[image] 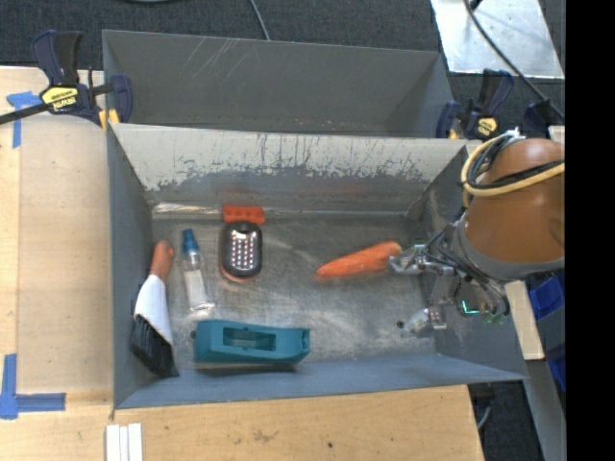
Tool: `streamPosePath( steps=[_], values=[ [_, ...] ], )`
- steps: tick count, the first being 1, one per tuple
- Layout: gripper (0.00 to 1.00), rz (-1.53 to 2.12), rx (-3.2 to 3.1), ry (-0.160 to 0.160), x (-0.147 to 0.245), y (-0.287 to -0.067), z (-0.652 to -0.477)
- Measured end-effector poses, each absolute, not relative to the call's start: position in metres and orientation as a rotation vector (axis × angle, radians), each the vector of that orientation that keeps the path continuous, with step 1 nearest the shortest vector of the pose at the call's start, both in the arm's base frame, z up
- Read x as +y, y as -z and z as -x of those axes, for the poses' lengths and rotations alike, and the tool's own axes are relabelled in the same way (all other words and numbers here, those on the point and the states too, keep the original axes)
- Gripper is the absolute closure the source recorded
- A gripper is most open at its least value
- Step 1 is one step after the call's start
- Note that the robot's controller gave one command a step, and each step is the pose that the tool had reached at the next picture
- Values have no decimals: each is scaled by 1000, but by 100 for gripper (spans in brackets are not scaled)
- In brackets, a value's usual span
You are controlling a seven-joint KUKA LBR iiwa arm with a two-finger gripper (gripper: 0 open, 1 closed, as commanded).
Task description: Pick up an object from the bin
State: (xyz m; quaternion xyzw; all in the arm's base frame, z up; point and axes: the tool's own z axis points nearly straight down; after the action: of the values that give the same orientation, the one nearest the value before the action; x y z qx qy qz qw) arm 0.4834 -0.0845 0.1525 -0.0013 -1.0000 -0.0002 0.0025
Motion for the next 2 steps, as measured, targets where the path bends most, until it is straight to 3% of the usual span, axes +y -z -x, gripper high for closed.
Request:
streamPosePath(
  steps=[1,2],
  values=[
    [0,0,-3144,-1,-84,-156,-485],
    [0,-103,-3142,-5,-71,-148,-509]
  ],
)
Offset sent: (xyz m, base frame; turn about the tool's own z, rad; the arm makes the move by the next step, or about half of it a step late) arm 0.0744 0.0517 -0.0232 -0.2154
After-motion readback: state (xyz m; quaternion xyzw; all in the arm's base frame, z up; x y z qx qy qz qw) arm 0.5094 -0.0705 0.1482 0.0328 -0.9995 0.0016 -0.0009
